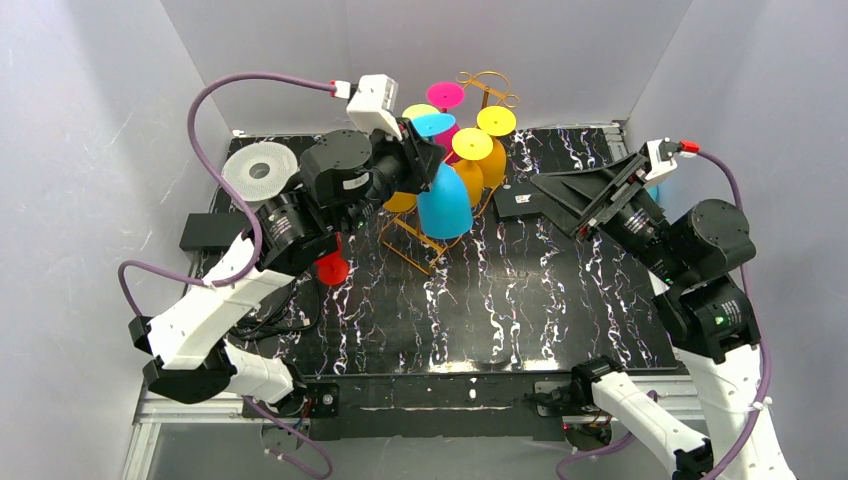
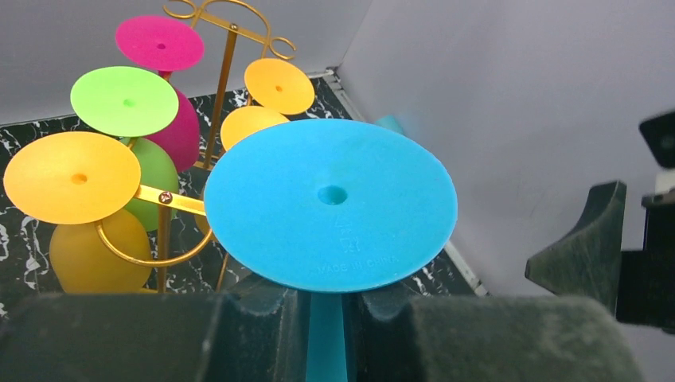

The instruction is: Take the wine glass off the wine glass rack

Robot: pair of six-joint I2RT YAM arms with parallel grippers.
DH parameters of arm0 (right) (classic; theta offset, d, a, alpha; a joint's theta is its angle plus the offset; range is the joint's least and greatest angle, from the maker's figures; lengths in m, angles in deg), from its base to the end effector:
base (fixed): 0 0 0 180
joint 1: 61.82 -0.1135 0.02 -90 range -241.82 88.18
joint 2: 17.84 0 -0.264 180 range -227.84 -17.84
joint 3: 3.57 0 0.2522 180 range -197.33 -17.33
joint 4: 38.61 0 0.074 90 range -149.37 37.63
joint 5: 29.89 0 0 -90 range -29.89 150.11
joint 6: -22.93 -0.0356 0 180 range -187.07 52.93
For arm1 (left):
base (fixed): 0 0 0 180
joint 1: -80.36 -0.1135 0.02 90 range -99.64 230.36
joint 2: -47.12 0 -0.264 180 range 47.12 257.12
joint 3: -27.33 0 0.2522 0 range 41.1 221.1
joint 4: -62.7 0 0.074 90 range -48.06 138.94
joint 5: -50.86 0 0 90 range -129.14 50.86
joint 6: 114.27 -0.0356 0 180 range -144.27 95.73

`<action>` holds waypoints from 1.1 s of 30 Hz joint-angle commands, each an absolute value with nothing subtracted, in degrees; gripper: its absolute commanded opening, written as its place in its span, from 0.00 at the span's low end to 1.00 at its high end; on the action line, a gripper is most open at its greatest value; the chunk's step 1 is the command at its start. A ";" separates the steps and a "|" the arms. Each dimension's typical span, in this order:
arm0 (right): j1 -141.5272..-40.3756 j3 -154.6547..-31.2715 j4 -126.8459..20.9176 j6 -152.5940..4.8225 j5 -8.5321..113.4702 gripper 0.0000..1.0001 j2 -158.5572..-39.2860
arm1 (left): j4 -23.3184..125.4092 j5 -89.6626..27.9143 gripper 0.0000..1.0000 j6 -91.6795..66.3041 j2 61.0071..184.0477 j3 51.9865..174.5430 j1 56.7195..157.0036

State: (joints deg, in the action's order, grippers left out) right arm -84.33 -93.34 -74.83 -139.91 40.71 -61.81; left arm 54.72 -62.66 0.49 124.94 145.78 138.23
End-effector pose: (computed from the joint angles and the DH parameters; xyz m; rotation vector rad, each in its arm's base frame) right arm 0.0988 0.0538 0.4955 0.3852 1.5761 1.5739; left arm 0.1426 -0.2003 0.5933 -0.0833 1.1124 -1.0954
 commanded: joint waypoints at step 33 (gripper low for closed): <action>-84.15 -87.78 -48.39 -143.91 39.32 0.68 -65.30 | 73.82 -71.75 0.00 25.47 132.15 158.39 137.33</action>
